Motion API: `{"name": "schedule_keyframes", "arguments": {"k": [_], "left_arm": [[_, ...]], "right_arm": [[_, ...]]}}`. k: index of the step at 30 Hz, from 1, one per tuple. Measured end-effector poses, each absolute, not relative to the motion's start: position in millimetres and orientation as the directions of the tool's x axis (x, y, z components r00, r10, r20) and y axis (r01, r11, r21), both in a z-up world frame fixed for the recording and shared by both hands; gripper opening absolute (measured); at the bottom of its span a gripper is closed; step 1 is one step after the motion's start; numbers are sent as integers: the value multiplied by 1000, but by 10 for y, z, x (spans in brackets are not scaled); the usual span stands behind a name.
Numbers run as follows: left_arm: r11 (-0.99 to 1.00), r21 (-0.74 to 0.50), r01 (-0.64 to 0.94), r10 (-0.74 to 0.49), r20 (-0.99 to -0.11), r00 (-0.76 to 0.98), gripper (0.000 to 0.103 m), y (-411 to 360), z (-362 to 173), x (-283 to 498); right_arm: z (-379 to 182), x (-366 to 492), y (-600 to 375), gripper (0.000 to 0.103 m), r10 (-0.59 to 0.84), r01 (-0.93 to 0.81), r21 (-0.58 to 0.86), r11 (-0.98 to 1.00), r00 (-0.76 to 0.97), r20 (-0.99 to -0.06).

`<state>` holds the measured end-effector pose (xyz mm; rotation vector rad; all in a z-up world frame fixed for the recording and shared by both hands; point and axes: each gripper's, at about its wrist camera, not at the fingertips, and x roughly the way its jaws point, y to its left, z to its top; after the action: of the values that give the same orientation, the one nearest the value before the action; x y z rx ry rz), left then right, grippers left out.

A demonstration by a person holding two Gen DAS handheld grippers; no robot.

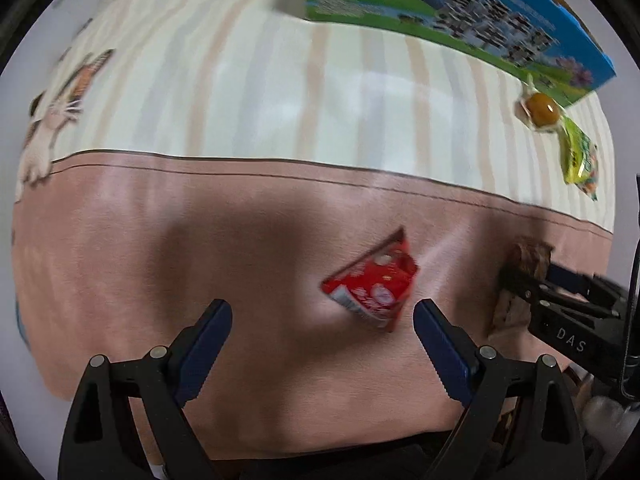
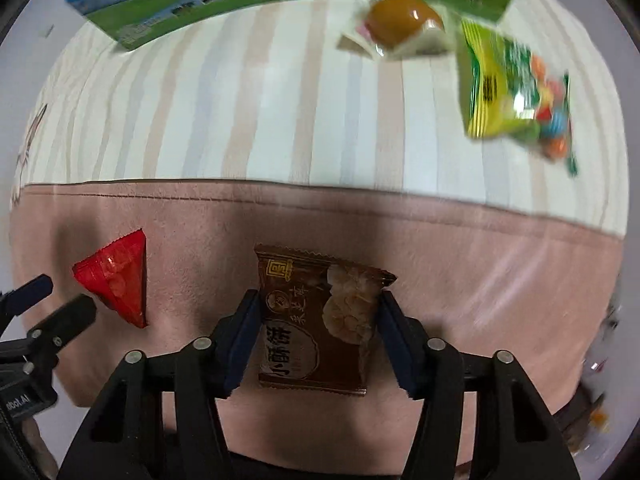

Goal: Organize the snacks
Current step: 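Grasp the red triangle packet with left tool while right tool grasps brown cookie packet, then carry both packets into the box and open both tools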

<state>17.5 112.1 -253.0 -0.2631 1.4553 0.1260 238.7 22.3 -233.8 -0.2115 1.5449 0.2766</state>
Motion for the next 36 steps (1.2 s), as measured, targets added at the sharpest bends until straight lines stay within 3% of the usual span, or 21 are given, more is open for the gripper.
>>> {"name": "schedule_keyframes", "arguments": {"k": [2,6,8,10,12,13,14,26,29,36], "left_arm": [[970,-119,-211,-98,-990,105,93,1033,-2600,215],[975,-145,-170,-132,-988,86,90,906,-2795,343],[978,-140,-158,-129,-989,78,65,849,-2891,404],[982,-122,-142,-115,-992,55,52,806,-2977,436],[984,-114,-134,-107,-992,61,49,799,-2995,431],[984,-114,-137,-106,-992,65,47,803,-2989,417],[983,-120,-142,-112,-992,65,47,807,-2986,394],[973,-146,-180,-141,-989,43,47,929,-3174,248],[971,-153,-184,-143,-988,62,44,975,-3100,265],[954,-230,-192,-208,-970,127,44,914,-2683,280]], "right_arm": [[-2330,2380,250,82,51,-296,50,954,-6,-999],[-2354,2337,154,83,106,-216,112,970,-38,-994],[-2408,2292,-24,83,115,-175,122,977,-46,-992],[-2427,2271,-117,83,132,-140,136,981,-38,-990],[-2433,2262,-140,82,139,-125,141,982,-26,-990],[-2441,2266,-125,76,134,-127,135,983,-16,-991],[-2439,2279,-127,61,117,-137,117,984,-8,-993],[-2543,2192,47,67,79,-201,88,976,-50,-996],[-2579,2264,97,61,68,-203,74,976,-38,-997],[-2178,2339,27,61,191,-178,188,966,4,-982]]}}
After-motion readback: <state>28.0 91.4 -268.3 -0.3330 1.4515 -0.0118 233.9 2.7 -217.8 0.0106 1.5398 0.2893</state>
